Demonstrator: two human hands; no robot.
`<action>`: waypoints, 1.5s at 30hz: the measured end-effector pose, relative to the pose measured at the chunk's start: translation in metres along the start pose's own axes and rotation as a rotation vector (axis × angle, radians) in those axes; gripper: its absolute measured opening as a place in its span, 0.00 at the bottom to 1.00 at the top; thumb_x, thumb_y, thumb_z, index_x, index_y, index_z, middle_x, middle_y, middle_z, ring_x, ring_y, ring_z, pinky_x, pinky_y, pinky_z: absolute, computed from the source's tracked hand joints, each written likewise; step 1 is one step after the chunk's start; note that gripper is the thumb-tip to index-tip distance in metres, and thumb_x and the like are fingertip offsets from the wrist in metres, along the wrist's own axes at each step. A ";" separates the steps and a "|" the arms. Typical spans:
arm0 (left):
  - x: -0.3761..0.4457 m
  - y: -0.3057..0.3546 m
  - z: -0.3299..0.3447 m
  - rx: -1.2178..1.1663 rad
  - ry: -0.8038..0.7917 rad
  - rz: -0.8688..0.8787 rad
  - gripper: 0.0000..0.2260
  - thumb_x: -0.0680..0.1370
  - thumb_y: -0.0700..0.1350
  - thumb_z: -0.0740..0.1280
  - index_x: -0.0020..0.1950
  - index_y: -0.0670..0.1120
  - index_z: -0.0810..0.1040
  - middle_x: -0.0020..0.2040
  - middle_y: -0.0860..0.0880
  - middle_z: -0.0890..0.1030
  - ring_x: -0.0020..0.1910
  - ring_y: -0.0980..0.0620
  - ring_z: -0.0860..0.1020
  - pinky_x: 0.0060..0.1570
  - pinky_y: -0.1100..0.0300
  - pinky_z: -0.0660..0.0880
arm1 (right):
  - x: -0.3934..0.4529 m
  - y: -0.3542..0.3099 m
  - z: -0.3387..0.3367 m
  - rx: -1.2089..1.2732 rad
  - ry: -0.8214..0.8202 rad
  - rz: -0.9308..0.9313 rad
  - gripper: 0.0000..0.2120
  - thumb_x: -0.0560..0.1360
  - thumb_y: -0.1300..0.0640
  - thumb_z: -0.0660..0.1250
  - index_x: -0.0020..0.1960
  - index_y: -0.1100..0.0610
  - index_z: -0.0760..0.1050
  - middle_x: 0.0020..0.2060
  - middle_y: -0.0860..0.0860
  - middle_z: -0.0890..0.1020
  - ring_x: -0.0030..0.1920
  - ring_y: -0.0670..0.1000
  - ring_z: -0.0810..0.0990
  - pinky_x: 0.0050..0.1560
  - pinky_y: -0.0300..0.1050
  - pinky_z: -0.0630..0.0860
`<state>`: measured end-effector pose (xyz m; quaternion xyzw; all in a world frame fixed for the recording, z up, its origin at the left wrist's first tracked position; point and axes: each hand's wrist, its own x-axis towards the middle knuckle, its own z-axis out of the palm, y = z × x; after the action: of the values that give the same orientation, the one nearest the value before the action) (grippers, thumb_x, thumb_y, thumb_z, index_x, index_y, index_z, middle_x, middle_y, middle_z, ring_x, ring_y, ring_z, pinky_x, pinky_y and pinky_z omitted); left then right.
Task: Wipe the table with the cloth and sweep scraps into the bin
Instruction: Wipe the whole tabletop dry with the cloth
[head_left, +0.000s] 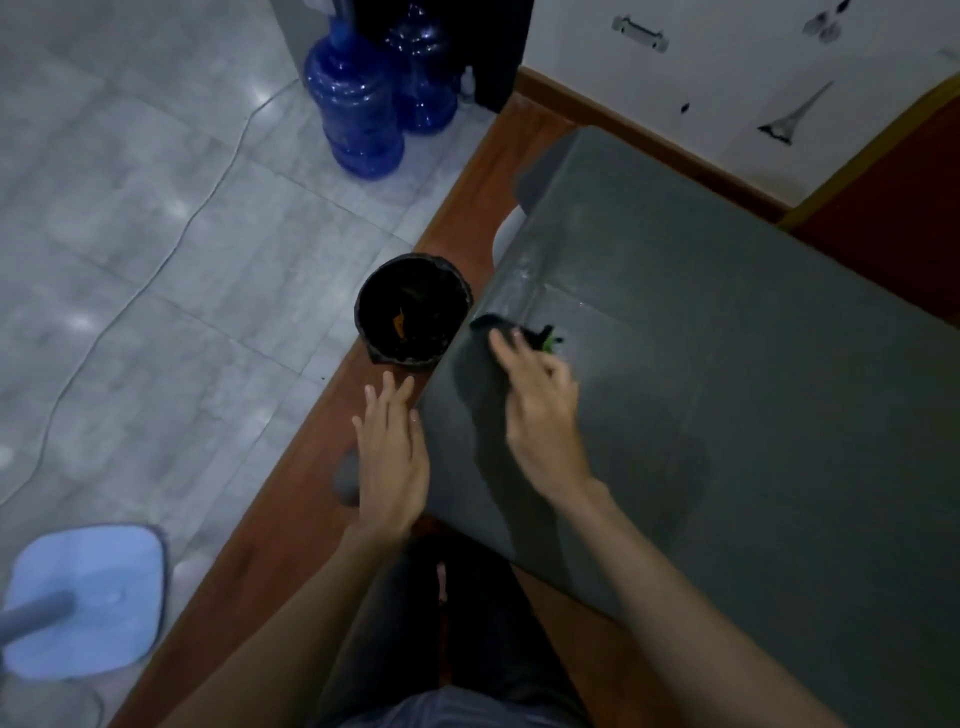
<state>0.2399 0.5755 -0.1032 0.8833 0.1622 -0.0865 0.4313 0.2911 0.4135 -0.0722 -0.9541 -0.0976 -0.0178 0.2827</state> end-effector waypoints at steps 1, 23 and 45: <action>-0.004 -0.006 0.003 0.053 -0.010 -0.016 0.24 0.85 0.53 0.46 0.81 0.49 0.55 0.82 0.52 0.48 0.80 0.56 0.40 0.78 0.49 0.37 | -0.012 -0.008 0.011 -0.052 -0.076 0.001 0.31 0.76 0.60 0.60 0.77 0.47 0.57 0.75 0.50 0.64 0.64 0.55 0.67 0.62 0.53 0.68; -0.010 -0.044 0.018 0.478 0.022 0.148 0.30 0.83 0.59 0.39 0.82 0.47 0.45 0.82 0.49 0.46 0.81 0.45 0.41 0.76 0.36 0.38 | -0.211 0.073 -0.014 -0.393 0.204 0.573 0.31 0.75 0.61 0.64 0.75 0.47 0.62 0.74 0.46 0.66 0.65 0.56 0.69 0.59 0.59 0.67; 0.002 -0.033 0.022 0.567 0.055 0.128 0.32 0.82 0.59 0.36 0.81 0.43 0.45 0.82 0.46 0.46 0.81 0.47 0.42 0.75 0.37 0.36 | -0.109 0.040 -0.005 -0.031 0.358 0.550 0.18 0.77 0.62 0.60 0.66 0.52 0.73 0.56 0.60 0.79 0.49 0.35 0.73 0.52 0.33 0.71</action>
<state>0.2294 0.5780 -0.1417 0.9791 0.0871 -0.0771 0.1671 0.1921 0.3583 -0.0993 -0.9306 0.2152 -0.1099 0.2751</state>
